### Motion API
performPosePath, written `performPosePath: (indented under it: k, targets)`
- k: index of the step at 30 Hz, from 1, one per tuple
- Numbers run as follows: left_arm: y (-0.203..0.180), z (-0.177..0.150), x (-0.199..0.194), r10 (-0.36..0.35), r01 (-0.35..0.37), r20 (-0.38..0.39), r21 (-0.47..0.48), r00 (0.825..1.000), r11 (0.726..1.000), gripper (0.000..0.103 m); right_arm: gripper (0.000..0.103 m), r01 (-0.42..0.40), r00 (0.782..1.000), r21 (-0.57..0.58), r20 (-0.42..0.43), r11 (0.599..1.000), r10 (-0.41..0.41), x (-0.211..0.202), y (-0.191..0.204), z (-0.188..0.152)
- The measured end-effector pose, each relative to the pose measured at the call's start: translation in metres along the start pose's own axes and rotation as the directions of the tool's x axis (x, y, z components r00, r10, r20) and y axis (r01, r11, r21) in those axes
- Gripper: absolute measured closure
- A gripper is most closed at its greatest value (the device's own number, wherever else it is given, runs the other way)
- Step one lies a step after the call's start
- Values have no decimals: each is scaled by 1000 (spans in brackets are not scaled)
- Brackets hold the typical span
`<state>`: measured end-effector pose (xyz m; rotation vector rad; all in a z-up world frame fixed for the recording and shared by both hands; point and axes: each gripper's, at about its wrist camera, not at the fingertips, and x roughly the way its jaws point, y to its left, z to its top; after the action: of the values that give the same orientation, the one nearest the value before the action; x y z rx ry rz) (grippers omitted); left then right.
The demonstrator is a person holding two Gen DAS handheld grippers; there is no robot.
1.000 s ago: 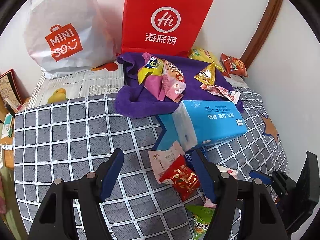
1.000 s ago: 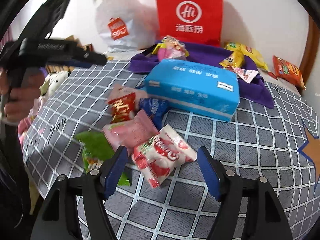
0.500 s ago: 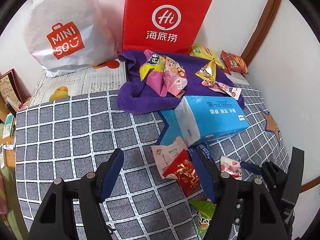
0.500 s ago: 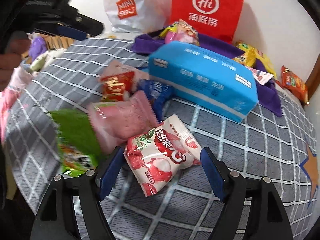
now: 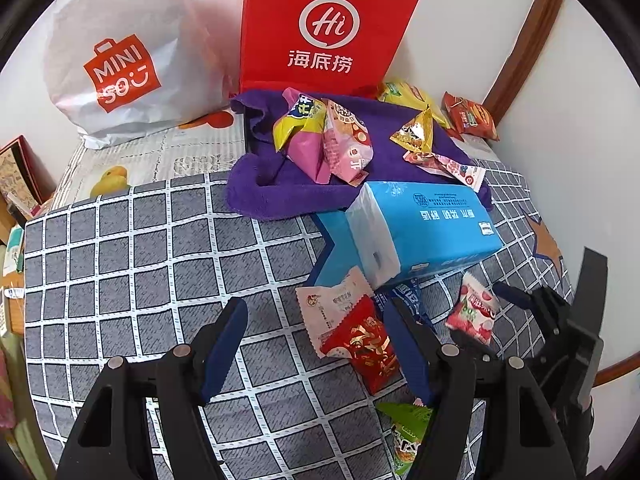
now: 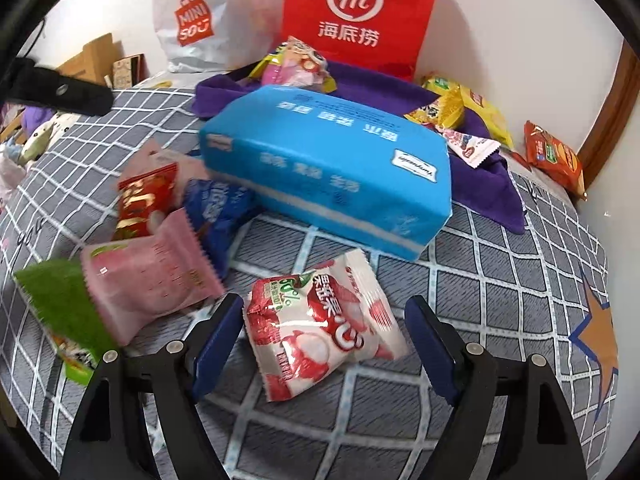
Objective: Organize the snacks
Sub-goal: 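Grasp white-red lychee bag with right tool while left tool approaches red-gold packet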
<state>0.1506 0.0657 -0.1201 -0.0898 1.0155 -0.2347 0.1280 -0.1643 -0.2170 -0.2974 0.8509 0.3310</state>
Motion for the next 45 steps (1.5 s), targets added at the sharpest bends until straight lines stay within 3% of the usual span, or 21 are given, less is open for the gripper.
performPosePath:
  k: [10,12,16,24,30,39,41,45]
  targets:
    - [2,-5,0,-5,5,4,-4,1000,1000,34,21,-111,993,80,-36,991,114,17,-20,1]
    - [3,-8,2,-15,15,1,-9,1000,1000,34,23,-111,993,79,-25,991,113,16,-20,-1]
    - [3,-14,8,-30,30,-14,-21,999,999,34,38,-123,992,67,5,990,123,11,-18,-4]
    - [-5,-25,30,-68,64,-61,-60,996,996,35,40,-128,991,96,49,987,124,-3,-27,-15]
    - [-16,-30,51,-139,128,-106,-107,985,986,36,41,-73,995,181,74,981,60,-18,-53,-27]
    - [-31,-29,68,-113,94,-138,-136,984,986,50,41,-14,997,242,71,970,-3,-26,-79,-44]
    - [-31,-28,66,-100,82,-131,-137,986,987,60,41,-14,997,249,73,968,-4,-27,-82,-47]
    - [-23,-28,60,-117,97,-130,-148,985,984,65,41,-12,997,253,72,967,-7,-26,-84,-48]
